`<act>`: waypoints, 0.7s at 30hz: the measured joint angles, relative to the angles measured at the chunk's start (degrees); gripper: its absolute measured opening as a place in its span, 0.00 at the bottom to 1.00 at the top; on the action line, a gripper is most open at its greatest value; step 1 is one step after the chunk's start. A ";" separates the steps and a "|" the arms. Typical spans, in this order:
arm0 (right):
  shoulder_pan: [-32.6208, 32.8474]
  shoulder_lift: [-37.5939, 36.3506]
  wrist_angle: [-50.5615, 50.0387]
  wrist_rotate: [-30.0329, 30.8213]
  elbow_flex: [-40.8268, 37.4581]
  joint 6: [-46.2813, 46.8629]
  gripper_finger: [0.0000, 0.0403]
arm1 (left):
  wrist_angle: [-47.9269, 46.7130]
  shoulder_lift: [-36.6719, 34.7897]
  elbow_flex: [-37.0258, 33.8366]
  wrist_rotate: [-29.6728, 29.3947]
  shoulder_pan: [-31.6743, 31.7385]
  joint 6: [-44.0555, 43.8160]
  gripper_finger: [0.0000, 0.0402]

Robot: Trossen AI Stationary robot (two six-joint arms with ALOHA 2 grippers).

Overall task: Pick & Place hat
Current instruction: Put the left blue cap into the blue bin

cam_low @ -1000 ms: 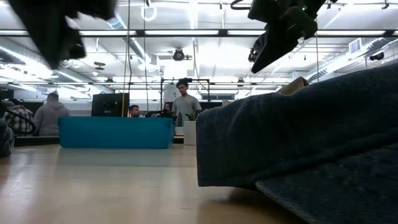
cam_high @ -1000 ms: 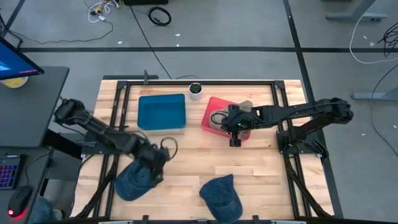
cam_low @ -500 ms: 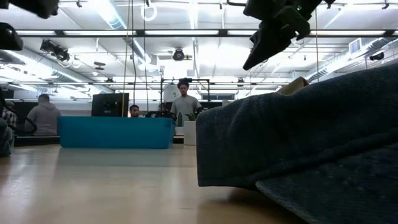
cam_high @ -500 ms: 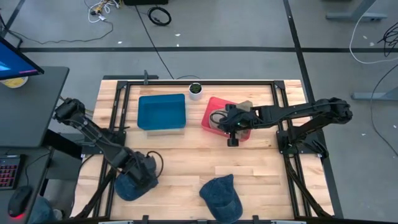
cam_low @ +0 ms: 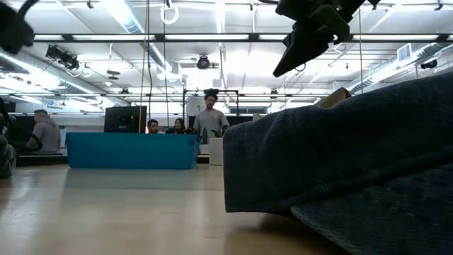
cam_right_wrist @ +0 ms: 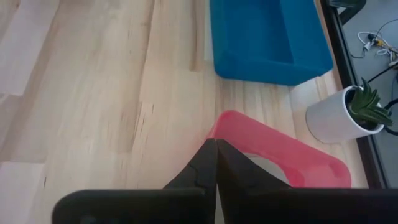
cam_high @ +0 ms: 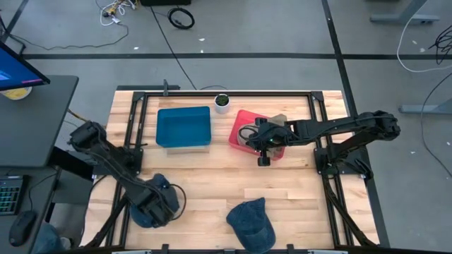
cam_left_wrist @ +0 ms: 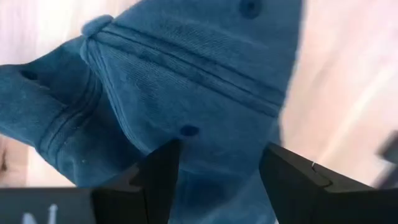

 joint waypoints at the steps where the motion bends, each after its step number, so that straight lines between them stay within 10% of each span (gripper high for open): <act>1: 0.00 0.00 -0.01 0.00 0.00 0.00 0.02 | -0.67 1.12 0.00 -0.02 0.02 0.00 0.54; 9: 0.00 0.00 -0.02 -0.02 0.00 0.00 0.02 | -1.06 8.36 0.13 -0.05 0.31 -0.45 0.50; 17: 0.00 0.00 -0.04 -0.04 0.00 0.00 0.02 | 1.23 8.77 1.70 0.20 1.40 2.29 0.06; 21: 0.00 0.00 -0.06 -0.06 0.00 0.00 0.02 | -0.60 8.83 5.24 -0.23 2.44 6.45 0.04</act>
